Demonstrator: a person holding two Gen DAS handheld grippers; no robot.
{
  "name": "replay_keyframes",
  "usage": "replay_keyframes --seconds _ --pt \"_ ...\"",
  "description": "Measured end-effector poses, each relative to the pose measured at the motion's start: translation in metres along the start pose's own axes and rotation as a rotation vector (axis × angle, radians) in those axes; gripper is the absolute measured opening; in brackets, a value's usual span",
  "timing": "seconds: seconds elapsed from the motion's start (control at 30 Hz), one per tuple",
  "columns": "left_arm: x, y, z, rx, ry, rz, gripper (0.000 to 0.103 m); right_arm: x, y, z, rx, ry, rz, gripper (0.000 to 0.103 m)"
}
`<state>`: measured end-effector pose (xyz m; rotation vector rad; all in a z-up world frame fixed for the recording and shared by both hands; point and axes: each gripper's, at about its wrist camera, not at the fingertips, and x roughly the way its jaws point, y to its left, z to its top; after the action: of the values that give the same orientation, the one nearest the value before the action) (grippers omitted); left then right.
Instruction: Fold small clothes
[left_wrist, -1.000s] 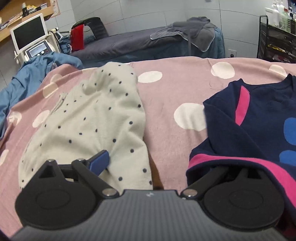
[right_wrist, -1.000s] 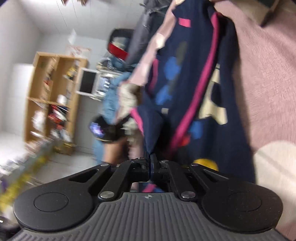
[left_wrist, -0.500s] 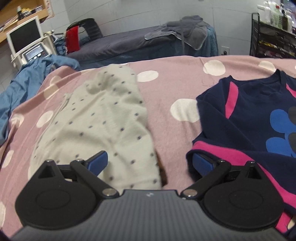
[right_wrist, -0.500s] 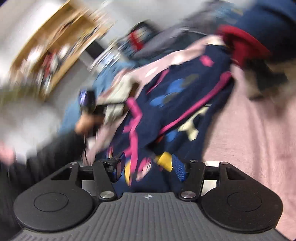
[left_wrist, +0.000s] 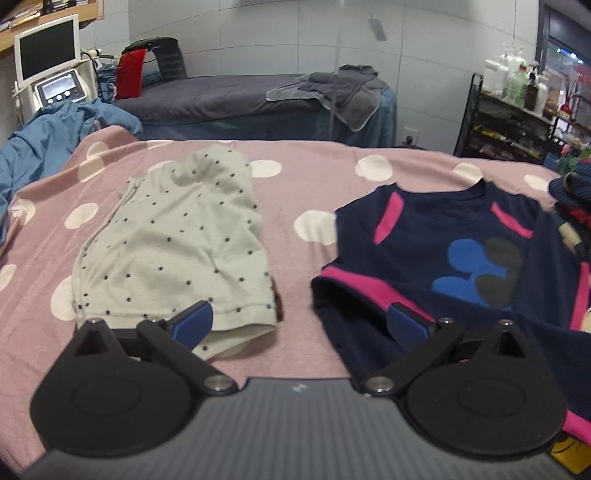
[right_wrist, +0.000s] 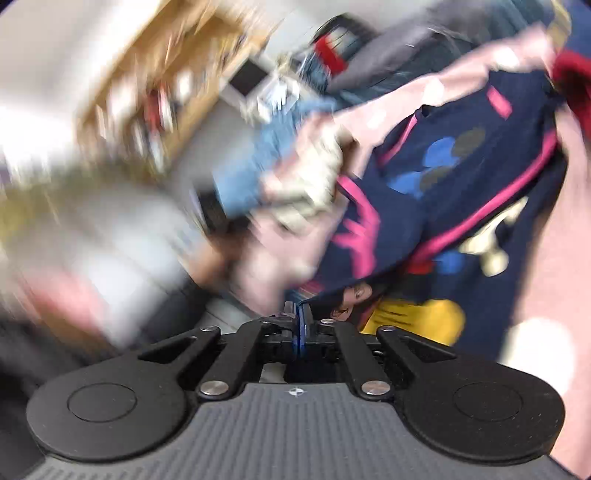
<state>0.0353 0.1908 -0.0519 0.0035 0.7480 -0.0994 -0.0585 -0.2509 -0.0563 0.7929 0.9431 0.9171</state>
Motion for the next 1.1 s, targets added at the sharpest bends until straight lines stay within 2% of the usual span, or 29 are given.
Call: replay_keyframes --seconds 0.03,0.1,0.2,0.27,0.37,0.43,0.47,0.53,0.57,0.6,0.67,0.73,0.77,0.8,0.83,0.87,0.9,1.1 --pt "-0.001 -0.001 0.001 -0.009 -0.003 -0.012 0.103 -0.005 -0.006 0.000 0.066 0.011 0.001 0.002" --pt "-0.001 -0.006 0.002 -0.007 -0.003 -0.020 0.103 -0.012 -0.018 -0.006 0.143 0.054 -0.114 0.002" --pt "0.007 -0.016 -0.003 0.021 0.022 -0.019 0.103 -0.013 -0.034 -0.022 0.074 0.102 -0.313 0.003" --pt "0.014 -0.021 -0.009 0.020 0.041 -0.039 0.103 -0.010 -0.046 -0.028 0.041 0.101 -0.391 0.003" --pt "0.019 -0.027 -0.018 0.035 0.057 -0.038 0.103 -0.008 -0.057 -0.029 0.040 0.130 -0.506 0.030" --pt "0.016 -0.027 -0.023 0.041 0.044 -0.031 0.103 -0.012 -0.041 -0.023 -0.022 0.080 -0.558 0.036" --pt "0.013 -0.026 -0.025 0.036 0.035 -0.031 0.103 -0.014 -0.027 -0.017 -0.096 0.033 -0.593 0.045" --pt "0.010 -0.024 -0.030 0.012 0.022 -0.041 0.103 -0.014 -0.003 -0.001 -0.242 -0.044 -0.593 0.067" --pt "0.009 -0.025 -0.033 0.000 0.021 -0.048 0.103 -0.007 0.005 0.011 -0.277 -0.065 -0.550 0.091" --pt "0.008 -0.028 -0.036 -0.007 0.019 -0.055 0.103 0.007 0.006 0.025 -0.277 -0.058 -0.498 0.102" --pt "0.006 -0.038 -0.042 0.002 0.010 -0.075 0.103 0.043 0.002 0.054 -0.245 -0.059 -0.414 0.097" --pt "0.003 -0.050 -0.049 0.023 0.005 -0.093 0.103 0.091 -0.008 0.089 -0.203 -0.024 -0.345 0.092" --pt "0.002 -0.055 -0.053 0.029 0.007 -0.103 0.103 0.118 -0.013 0.107 -0.168 -0.019 -0.317 0.081" --pt "0.000 -0.060 -0.057 0.033 0.007 -0.110 0.103 0.141 -0.019 0.124 -0.130 -0.007 -0.294 0.075" --pt "-0.002 -0.064 -0.061 0.041 0.007 -0.115 0.103 0.169 -0.025 0.139 -0.095 0.015 -0.271 0.073" --pt "-0.004 -0.068 -0.066 0.051 0.009 -0.116 0.103 0.194 -0.027 0.154 -0.080 0.024 -0.267 0.064" --pt "-0.005 -0.070 -0.071 0.061 0.014 -0.118 0.103 0.219 -0.031 0.168 -0.079 0.034 -0.279 0.062" --pt "-0.003 -0.075 -0.089 0.081 0.048 -0.127 0.103 0.321 -0.046 0.224 -0.106 0.064 -0.408 0.058"
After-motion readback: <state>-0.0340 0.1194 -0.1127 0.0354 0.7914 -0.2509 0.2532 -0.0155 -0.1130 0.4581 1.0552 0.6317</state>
